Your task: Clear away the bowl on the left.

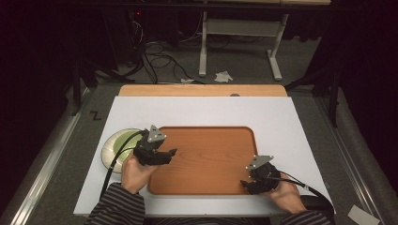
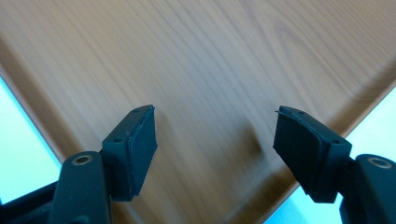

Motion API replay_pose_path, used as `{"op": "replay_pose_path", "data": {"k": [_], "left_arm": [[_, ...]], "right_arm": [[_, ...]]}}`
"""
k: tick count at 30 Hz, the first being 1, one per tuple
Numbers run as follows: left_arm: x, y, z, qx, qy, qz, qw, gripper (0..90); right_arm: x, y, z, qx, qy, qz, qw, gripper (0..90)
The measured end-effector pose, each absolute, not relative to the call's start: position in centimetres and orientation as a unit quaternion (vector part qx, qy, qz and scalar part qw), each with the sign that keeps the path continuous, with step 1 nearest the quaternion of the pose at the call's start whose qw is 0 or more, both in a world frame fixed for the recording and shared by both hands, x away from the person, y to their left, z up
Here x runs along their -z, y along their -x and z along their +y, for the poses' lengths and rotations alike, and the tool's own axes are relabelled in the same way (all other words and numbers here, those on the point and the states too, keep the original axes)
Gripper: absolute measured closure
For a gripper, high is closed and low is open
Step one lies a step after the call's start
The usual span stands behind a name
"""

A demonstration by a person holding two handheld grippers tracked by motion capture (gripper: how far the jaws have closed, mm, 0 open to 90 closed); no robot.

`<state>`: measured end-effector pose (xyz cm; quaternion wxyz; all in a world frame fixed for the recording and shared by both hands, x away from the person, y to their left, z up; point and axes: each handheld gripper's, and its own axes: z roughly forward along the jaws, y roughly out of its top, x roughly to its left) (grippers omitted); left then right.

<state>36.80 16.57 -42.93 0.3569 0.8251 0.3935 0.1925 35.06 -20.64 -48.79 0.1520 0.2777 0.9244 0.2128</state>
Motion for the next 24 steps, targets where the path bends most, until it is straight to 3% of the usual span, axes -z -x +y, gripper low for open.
{"op": "replay_pose_path", "data": {"k": [24], "left_arm": [[42.6, -37.8, 21.0, -0.196, -0.785, 0.466, 0.357, 38.5]], "right_arm": [[48.8, -35.0, -20.6, -0.213, -0.276, 0.926, 0.147, 32.2]]}}
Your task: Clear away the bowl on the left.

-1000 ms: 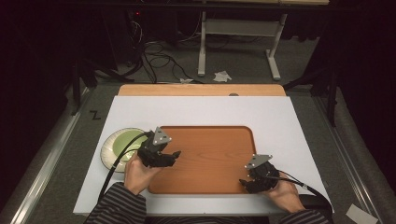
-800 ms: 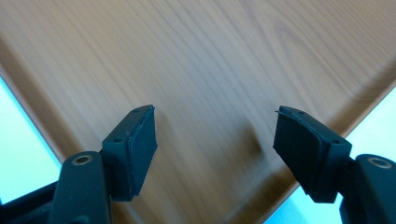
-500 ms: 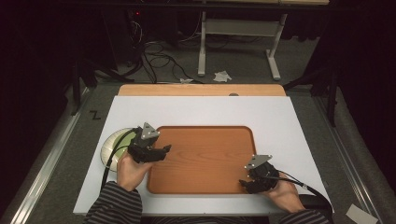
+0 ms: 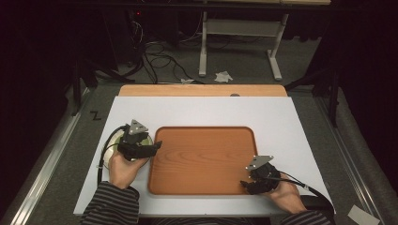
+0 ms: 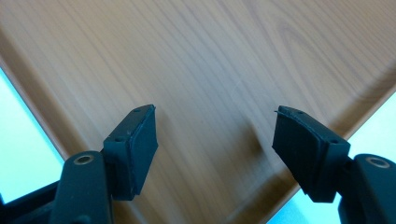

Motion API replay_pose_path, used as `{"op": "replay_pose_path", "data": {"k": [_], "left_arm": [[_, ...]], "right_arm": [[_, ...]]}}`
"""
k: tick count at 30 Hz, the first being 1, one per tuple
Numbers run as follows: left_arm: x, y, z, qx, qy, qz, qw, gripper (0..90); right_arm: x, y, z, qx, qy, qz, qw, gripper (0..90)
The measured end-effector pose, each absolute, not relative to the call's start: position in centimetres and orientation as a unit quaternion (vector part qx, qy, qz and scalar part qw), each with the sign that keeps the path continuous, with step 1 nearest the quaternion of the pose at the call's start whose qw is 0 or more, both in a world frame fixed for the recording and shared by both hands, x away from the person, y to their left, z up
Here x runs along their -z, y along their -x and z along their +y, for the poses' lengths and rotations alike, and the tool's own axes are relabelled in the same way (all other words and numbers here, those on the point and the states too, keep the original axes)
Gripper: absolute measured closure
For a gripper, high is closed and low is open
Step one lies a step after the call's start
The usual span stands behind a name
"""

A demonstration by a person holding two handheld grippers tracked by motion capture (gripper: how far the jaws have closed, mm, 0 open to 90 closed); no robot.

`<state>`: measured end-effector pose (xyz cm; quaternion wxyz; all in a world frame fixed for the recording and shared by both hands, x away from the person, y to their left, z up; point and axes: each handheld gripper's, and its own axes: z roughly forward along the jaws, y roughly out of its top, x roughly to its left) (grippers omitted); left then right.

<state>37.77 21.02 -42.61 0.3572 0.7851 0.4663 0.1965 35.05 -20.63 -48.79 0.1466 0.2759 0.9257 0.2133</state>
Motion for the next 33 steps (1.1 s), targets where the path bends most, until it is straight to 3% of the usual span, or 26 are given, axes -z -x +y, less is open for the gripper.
{"op": "replay_pose_path", "data": {"k": [33], "left_arm": [[43.7, -39.3, 27.9, -0.208, -0.718, 0.577, 0.330, 36.5]], "right_arm": [[48.8, -35.0, -20.6, -0.214, -0.276, 0.926, 0.143, 32.2]]}}
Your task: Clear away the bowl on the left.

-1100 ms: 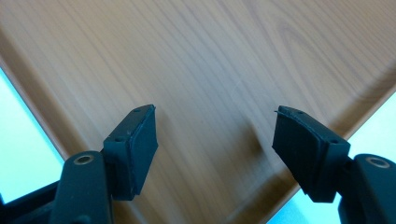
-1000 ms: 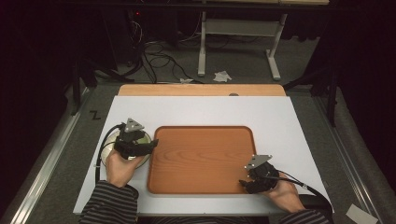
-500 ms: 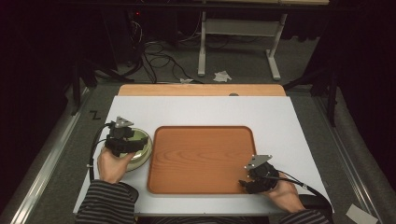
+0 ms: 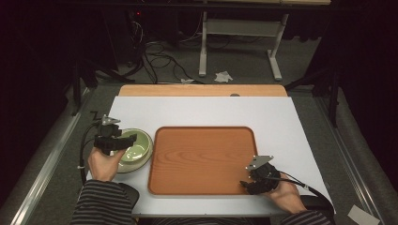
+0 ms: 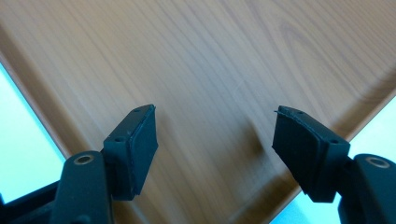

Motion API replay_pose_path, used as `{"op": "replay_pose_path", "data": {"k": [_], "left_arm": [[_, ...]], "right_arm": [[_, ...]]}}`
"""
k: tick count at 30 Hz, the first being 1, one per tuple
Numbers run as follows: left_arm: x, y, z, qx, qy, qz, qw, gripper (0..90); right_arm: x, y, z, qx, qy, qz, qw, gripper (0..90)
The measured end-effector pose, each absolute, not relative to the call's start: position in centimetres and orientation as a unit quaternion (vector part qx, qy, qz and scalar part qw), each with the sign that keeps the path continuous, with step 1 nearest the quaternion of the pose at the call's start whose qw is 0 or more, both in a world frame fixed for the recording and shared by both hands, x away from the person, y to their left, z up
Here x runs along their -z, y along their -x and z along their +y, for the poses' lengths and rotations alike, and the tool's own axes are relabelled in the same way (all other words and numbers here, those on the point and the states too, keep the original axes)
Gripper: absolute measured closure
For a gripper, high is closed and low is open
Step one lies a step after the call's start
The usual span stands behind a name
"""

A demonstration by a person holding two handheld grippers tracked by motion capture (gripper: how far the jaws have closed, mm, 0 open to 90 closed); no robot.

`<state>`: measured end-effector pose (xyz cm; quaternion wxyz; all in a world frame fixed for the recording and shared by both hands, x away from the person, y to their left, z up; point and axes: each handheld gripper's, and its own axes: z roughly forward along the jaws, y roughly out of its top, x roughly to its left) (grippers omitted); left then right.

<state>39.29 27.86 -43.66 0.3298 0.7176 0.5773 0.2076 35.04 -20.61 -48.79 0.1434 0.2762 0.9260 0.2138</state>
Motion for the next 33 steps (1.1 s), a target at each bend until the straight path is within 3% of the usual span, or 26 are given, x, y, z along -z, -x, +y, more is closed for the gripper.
{"op": "replay_pose_path", "data": {"k": [19, 33], "left_arm": [[44.6, -39.6, 30.9, -0.194, -0.678, 0.633, 0.319, 33.9], [46.1, -40.3, 32.0, -0.140, -0.676, 0.657, 0.303, 33.8]], "right_arm": [[48.5, -35.0, -20.7, -0.228, -0.278, 0.922, 0.144, 32.7], [48.0, -35.1, -21.2, -0.239, -0.288, 0.915, 0.148, 35.0]]}}
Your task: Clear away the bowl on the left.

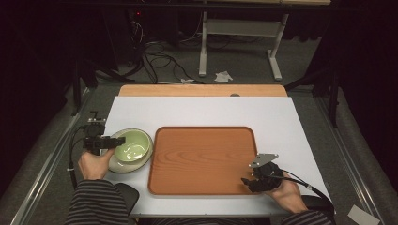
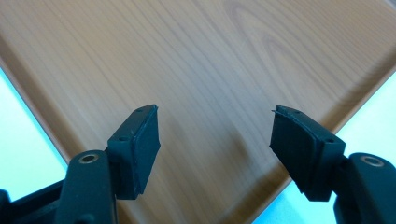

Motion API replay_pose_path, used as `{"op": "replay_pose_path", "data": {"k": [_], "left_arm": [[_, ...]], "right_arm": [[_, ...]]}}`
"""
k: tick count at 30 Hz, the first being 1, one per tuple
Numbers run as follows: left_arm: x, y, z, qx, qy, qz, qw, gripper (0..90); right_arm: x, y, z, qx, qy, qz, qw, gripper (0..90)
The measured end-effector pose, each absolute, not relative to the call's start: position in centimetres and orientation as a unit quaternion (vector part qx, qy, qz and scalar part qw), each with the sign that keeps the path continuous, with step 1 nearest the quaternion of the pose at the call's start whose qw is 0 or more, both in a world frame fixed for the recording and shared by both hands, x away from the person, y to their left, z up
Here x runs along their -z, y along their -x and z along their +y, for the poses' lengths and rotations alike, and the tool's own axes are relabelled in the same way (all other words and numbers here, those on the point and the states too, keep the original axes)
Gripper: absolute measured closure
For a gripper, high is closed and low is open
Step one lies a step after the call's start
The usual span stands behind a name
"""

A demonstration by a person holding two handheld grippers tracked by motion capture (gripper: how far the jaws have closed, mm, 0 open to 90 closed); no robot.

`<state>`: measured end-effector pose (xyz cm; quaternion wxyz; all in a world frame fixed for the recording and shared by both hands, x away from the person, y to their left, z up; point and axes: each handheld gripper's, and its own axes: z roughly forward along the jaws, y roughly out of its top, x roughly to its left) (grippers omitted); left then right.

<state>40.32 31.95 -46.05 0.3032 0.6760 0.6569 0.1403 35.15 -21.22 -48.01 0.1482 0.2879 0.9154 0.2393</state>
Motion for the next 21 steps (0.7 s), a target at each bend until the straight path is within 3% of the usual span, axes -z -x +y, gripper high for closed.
{"op": "replay_pose_path", "data": {"k": [10, 21], "left_arm": [[47.4, -41.1, 31.7, -0.091, -0.691, 0.661, 0.278, 40.1], [48.0, -41.5, 31.4, -0.071, -0.704, 0.658, 0.257, 49.0]], "right_arm": [[47.8, -35.2, -21.6, -0.240, -0.295, 0.913, 0.146, 35.9], [47.8, -35.1, -21.5, -0.243, -0.296, 0.912, 0.148, 36.0]]}}
